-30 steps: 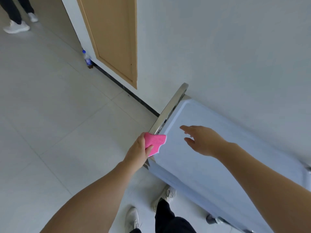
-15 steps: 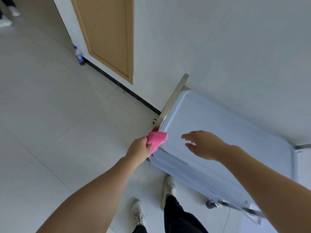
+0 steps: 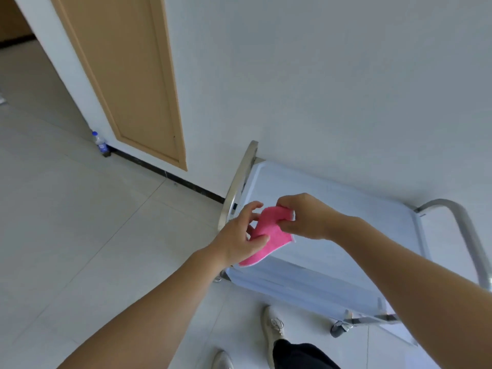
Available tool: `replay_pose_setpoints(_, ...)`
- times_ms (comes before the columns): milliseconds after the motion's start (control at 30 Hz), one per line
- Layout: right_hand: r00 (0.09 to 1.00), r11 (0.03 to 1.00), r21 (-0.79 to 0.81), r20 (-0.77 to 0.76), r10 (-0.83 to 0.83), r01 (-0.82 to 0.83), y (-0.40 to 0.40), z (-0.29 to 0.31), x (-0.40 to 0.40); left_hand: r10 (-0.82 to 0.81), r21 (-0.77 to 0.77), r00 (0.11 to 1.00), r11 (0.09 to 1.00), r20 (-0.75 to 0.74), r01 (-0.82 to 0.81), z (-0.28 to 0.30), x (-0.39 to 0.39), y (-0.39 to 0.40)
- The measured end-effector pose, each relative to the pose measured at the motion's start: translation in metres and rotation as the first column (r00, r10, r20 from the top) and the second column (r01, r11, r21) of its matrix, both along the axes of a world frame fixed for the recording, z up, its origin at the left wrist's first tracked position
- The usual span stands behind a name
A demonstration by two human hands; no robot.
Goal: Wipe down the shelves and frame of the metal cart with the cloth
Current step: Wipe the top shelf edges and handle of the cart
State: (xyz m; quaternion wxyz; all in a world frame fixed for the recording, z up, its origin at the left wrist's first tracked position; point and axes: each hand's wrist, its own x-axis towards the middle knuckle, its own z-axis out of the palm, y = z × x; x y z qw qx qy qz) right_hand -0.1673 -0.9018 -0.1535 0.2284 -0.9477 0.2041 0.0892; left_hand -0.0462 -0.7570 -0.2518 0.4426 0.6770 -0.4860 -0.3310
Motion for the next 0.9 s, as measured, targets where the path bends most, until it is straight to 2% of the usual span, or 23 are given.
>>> replay_pose_setpoints(167,0.99,0.992,0.01,0.049,-0.13,0.129,-0.01,0.018,-0.048,-0.104,0.041,0.994,0.994,0.019,0.103,0.013,-0.022,-0.01)
replay_pose_setpoints(300,0.978,0.979,0.023,0.049,-0.203,0.202,-0.017,0.013,-0.09,-0.107,0.141,0.985,0.986,0.137,0.088,0.0,-0.041,-0.02)
replay_pose_setpoints(467,0.973,0.974,0.001,0.035,-0.226,0.226,-0.024,-0.008,-0.15,-0.086,0.174,0.958,0.984,0.274,0.039,-0.02,-0.086,-0.033)
replay_pose_setpoints(600,0.957,0.958,0.033,0.042,-0.286,0.284,-0.037,-0.023,-0.2,-0.072,0.256,0.995,0.965,0.068,0.052,-0.034,-0.132,-0.041)
replay_pose_setpoints(767,0.922,0.922,0.098,0.06,-0.382,0.376,-0.065,-0.05,-0.281,0.028,0.296,0.999,0.955,-0.04,-0.015,-0.049,-0.217,-0.058)
replay_pose_setpoints(900,0.892,0.882,0.165,0.025,-0.452,0.442,-0.077,-0.097,-0.34,0.117,0.361,0.982,0.931,-0.147,-0.057,-0.073,-0.276,-0.063)
